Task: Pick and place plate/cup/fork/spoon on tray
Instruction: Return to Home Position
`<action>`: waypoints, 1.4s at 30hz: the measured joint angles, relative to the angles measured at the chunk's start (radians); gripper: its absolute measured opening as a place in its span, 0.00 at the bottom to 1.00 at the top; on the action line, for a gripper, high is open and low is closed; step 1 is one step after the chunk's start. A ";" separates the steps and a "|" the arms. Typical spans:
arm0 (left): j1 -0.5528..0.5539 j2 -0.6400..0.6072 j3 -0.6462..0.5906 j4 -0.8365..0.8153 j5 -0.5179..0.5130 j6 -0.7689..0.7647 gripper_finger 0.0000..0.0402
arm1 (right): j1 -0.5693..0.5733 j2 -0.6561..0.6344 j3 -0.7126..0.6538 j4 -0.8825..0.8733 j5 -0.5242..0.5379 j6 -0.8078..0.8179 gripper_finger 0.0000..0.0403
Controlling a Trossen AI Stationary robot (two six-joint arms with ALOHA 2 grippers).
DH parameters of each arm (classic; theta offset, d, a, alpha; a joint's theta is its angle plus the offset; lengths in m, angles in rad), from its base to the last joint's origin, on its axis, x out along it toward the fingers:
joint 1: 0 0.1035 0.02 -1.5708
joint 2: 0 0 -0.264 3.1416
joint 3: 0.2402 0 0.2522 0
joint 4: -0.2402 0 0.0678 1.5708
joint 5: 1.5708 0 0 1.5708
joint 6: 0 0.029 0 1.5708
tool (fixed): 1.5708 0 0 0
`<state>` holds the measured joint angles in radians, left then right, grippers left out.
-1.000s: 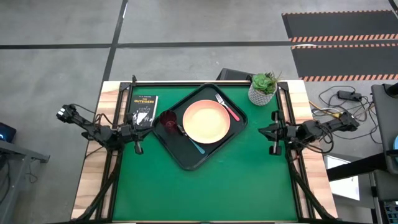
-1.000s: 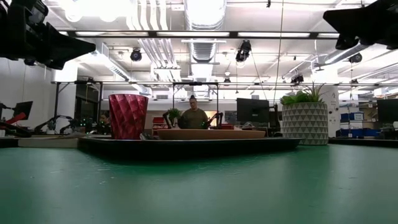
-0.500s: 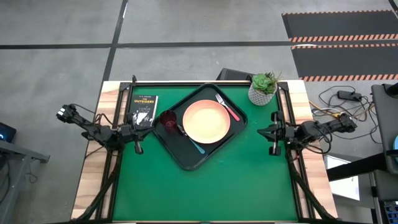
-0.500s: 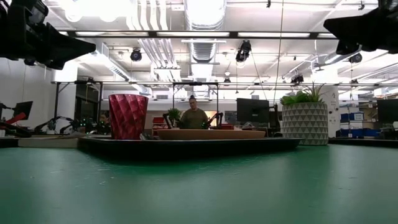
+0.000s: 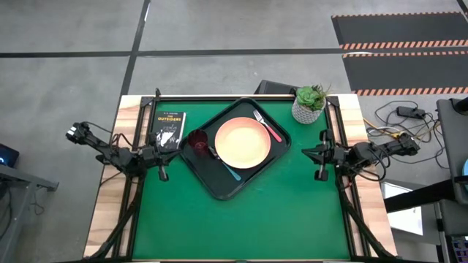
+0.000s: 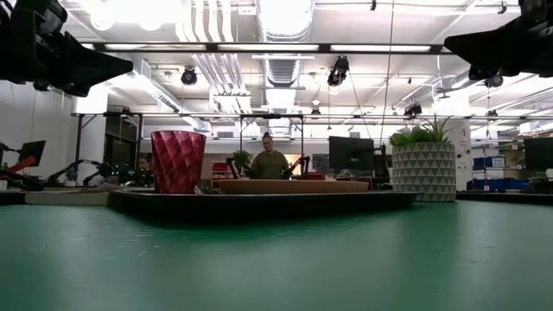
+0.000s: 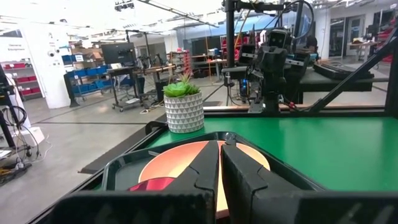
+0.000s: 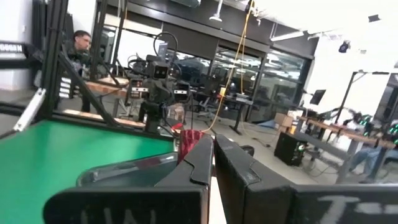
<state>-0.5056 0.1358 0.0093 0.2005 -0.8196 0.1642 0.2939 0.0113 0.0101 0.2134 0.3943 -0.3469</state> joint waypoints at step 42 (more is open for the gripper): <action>-0.001 0.016 0.000 0.000 0.000 0.000 0.00 | 0.000 0.004 0.000 0.000 0.000 0.085 0.02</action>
<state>-0.5068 0.1520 0.0093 0.2001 -0.8196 0.1646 0.2941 0.0154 0.0101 0.2134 0.3943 -0.2615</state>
